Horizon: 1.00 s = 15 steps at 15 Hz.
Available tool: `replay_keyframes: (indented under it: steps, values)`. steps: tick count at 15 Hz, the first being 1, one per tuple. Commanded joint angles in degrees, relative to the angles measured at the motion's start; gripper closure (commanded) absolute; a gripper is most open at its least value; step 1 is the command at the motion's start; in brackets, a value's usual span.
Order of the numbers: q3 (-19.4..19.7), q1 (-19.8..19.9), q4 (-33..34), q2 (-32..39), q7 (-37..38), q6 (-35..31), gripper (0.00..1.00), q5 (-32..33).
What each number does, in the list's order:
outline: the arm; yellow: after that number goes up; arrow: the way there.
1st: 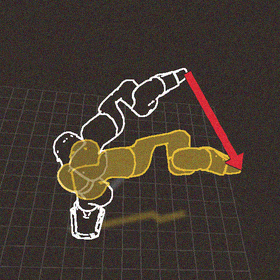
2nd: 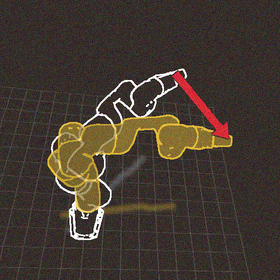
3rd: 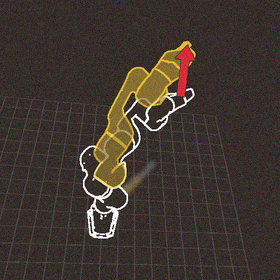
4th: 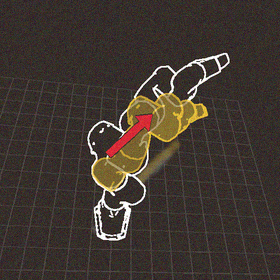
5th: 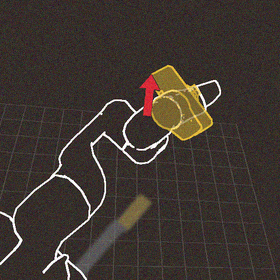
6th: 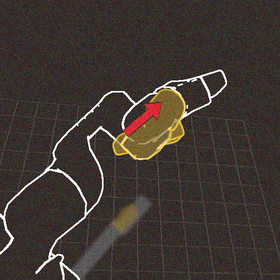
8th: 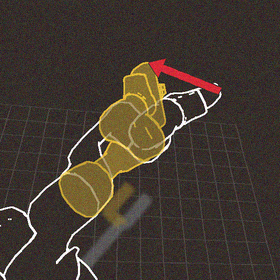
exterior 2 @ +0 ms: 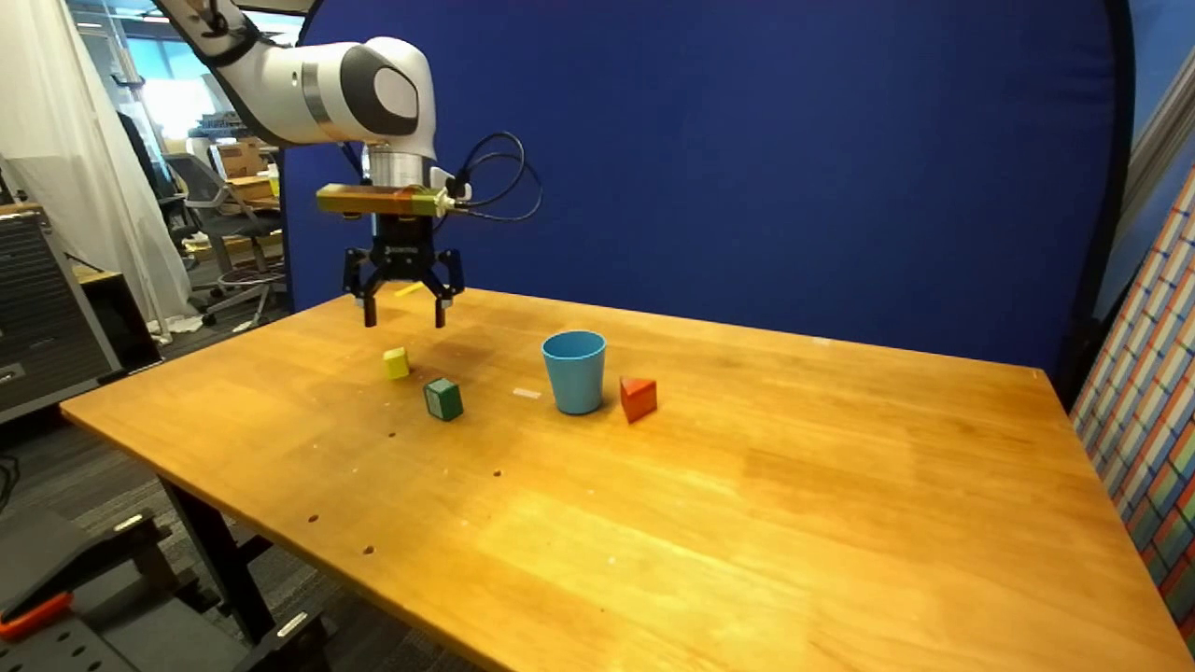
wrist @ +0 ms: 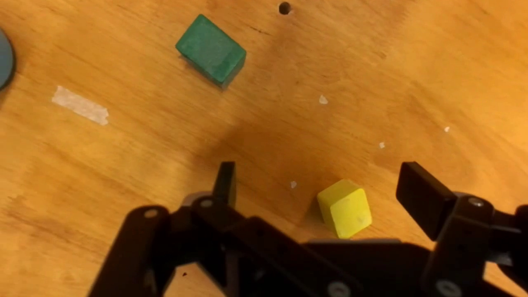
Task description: Put the yellow block in the blue cup
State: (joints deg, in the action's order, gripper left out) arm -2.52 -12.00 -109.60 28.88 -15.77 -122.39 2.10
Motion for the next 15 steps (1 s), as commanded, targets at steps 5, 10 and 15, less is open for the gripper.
replay_keyframes:
  steps: [5,10,15]
  values:
    - [-3.31,0.19,7.63,6.45,2.14,2.05,0.0,4.38]
    - [-4.88,-0.18,9.82,10.11,2.01,3.43,0.0,4.77]
    - [-4.75,-1.91,12.21,13.35,2.21,4.76,0.0,7.82]
